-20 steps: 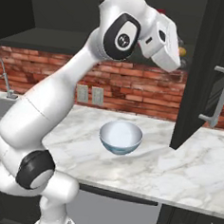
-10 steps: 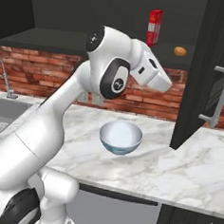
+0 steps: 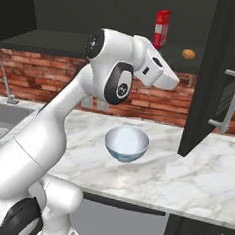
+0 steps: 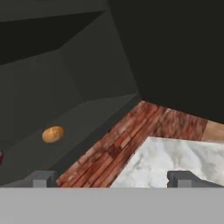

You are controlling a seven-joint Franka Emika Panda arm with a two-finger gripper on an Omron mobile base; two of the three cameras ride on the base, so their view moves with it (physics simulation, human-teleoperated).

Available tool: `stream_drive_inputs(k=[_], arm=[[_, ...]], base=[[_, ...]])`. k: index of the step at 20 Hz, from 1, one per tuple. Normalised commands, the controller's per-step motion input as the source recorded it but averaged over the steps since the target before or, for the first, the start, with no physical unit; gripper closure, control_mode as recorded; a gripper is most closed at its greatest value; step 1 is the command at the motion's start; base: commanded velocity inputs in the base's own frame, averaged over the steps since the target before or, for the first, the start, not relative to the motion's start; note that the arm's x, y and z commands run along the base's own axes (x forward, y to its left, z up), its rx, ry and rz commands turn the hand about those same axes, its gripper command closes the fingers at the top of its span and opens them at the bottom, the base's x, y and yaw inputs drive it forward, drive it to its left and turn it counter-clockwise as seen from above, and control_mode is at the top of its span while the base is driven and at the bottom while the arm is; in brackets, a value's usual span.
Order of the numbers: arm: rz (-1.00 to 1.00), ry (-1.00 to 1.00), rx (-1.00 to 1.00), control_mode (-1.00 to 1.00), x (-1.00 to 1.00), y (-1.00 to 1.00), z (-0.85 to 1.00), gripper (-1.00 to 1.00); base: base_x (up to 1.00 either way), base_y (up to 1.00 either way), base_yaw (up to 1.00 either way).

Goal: Open the cabinet. Pick the tangerine and tangerine from the cabinet and place them into the bowl. Then close the cabinet.

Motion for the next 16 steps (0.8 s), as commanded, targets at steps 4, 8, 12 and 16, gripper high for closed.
stream_drive_inputs(k=[4, 8, 12, 16], arm=[[0.3, 0.0, -0.09, -1.0, 0.0, 0.15, 0.41, -1.0], [0.33, -0.07, -0.13, -1.0, -0.13, 0.19, 0.13, -1.0], [0.32, -0.04, -0.14, -1.0, -0.16, 0.2, 0.0, -1.0], [0.02, 0.0, -0.03, -1.0, 0.0, 0.05, 0.0, -1.0]], base=[[0.0, 0.0, 0.0], [0.0, 0.0, 0.0], [0.0, 0.0, 0.0], [0.0, 0.0, 0.0]])
